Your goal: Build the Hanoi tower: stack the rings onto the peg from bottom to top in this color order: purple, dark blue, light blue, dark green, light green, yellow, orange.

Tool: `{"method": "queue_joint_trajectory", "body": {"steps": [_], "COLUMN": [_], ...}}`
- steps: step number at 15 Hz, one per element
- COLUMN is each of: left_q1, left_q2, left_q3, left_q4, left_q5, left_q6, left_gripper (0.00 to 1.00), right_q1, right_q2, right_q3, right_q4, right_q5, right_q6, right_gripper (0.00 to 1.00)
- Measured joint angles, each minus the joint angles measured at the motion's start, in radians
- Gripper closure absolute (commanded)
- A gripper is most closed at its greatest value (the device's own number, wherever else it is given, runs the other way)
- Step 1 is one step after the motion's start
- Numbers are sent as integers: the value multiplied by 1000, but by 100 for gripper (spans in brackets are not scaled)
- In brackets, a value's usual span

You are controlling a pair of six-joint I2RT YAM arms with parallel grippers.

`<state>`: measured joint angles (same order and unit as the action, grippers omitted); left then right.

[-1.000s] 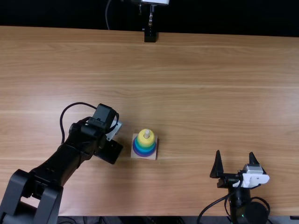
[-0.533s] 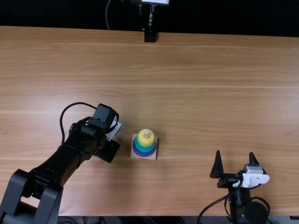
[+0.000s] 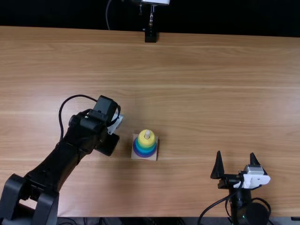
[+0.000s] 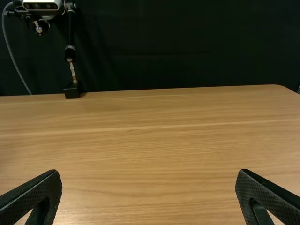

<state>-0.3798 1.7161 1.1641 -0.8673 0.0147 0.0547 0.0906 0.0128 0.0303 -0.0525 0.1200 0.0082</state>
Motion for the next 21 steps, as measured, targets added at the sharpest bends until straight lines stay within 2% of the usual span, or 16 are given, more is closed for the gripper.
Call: {"method": "queue_joint_trajectory", "body": {"steps": [3,7,12,16,21], "left_q1": [0,-58,-165,-237,-275], "left_q2": [-36,-36,17,124,163], "left_q3": [225,493,642,757,813], "left_q4": [-314,-545,-554,-549,-549], "left_q5": [1,5,12,16,15], "left_q6": [-44,-82,-186,-229,-283], "left_gripper": [100,100,100,100,100], "right_q1": [0,0,0,0,0], "right_q2": [0,0,0,0,0], "right_q3": [0,0,0,0,0], "right_q4": [0,0,0,0,0], "right_q5": [0,0,0,0,0], "right_q6": [0,0,0,0,0], "right_gripper": [0,0,0,0,0]}}
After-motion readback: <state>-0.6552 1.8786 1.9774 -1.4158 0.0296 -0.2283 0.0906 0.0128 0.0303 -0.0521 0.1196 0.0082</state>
